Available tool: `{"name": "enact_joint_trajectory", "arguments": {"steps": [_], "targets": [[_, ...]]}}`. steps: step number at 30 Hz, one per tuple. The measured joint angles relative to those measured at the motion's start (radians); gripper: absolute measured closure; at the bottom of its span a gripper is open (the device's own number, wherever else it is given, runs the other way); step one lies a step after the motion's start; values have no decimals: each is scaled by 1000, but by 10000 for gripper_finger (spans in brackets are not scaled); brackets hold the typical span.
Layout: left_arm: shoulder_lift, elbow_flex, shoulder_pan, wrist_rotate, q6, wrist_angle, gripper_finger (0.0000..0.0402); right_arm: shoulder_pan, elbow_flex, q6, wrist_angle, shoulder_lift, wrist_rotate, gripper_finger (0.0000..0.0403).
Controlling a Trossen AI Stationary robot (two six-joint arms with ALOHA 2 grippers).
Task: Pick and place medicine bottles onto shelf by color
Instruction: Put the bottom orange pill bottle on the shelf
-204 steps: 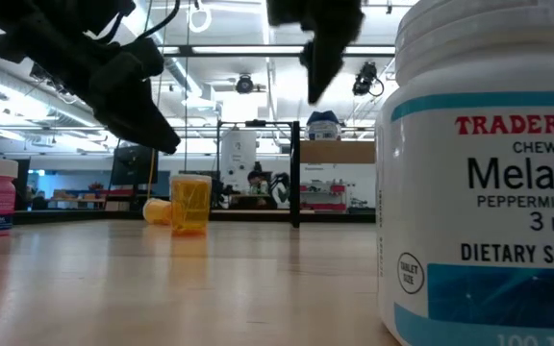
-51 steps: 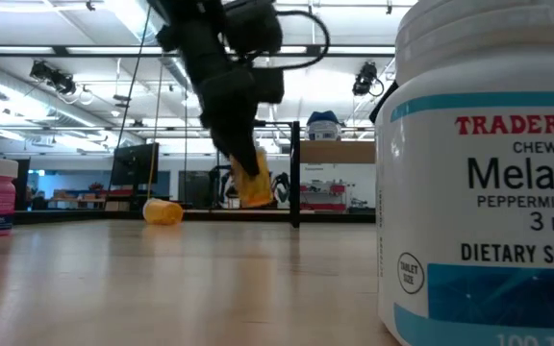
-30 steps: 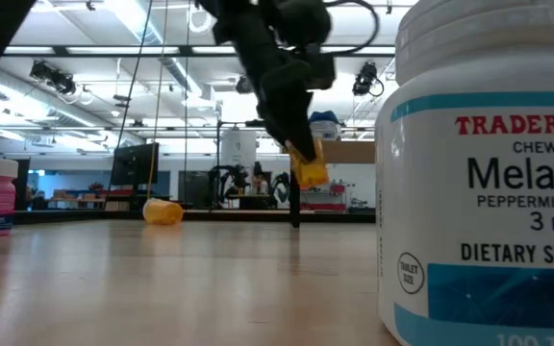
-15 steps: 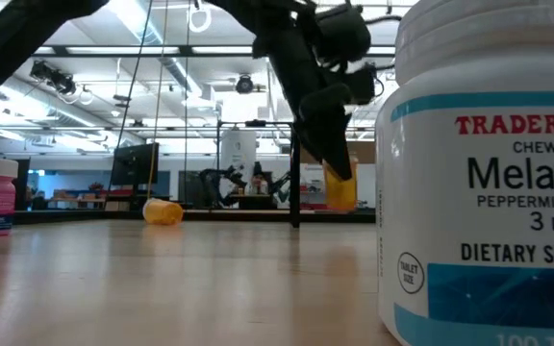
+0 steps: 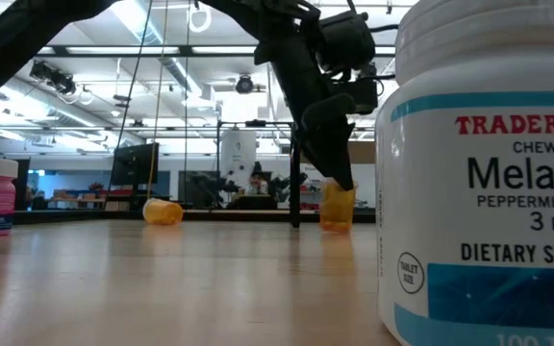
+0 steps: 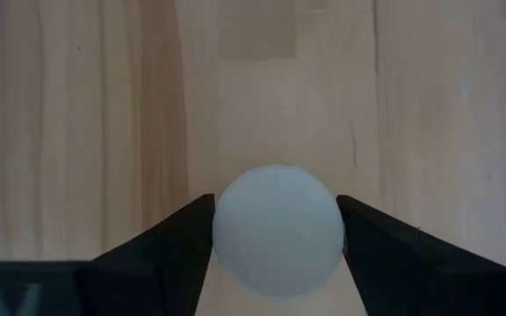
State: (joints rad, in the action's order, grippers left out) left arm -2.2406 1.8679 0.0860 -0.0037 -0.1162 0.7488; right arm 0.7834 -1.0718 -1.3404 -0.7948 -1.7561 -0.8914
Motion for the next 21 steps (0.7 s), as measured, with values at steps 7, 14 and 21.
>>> {"name": "enact_joint_trajectory", "arguments": {"steps": [7, 14, 21], "targets": [[0, 0, 1, -10, 0, 20, 157, 0, 0, 1, 0, 0, -1, 113], [22, -1, 0, -43, -27, 91, 156, 0, 0, 0, -9, 0, -67, 113], [94, -1, 1, -45, -27, 147, 156, -10, -1, 6, -32, 0, -95, 113]]}}
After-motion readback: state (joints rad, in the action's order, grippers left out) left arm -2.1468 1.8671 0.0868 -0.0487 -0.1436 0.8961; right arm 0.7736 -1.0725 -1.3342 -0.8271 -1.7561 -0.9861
